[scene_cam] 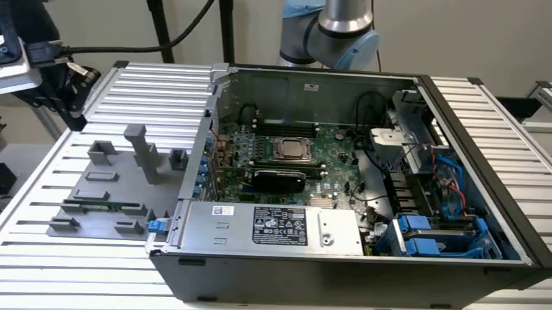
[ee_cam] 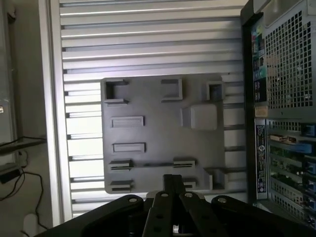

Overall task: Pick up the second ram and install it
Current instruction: 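Reach for the second ram, then pick up the second ram and move it above second insertion slot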

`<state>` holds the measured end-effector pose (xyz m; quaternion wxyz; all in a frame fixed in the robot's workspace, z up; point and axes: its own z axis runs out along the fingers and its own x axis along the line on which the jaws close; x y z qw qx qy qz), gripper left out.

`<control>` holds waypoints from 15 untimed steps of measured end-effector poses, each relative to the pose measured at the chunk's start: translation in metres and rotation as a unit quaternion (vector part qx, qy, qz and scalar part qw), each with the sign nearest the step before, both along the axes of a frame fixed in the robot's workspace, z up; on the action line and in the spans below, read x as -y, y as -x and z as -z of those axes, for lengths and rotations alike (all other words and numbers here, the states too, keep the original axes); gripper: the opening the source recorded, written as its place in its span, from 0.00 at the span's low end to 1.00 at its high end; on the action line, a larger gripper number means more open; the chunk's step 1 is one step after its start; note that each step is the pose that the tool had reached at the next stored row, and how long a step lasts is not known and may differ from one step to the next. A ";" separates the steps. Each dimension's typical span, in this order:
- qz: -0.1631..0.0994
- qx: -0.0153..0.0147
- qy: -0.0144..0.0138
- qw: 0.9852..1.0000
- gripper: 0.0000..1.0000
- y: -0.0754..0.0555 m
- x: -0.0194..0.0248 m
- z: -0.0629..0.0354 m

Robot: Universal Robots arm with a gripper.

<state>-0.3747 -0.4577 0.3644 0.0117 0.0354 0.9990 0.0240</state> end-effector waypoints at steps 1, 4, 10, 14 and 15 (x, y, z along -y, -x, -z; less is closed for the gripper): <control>0.000 0.000 0.000 1.000 0.00 0.004 0.0004 0.0018; 0.000 -0.001 0.000 1.000 0.00 0.012 0.0007 0.0064; 0.000 -0.002 0.000 1.000 0.00 0.012 0.0008 0.0064; 0.000 -0.002 0.000 1.000 0.00 0.012 0.0007 0.0064; 0.000 -0.002 0.000 1.000 0.00 0.012 0.0008 0.0064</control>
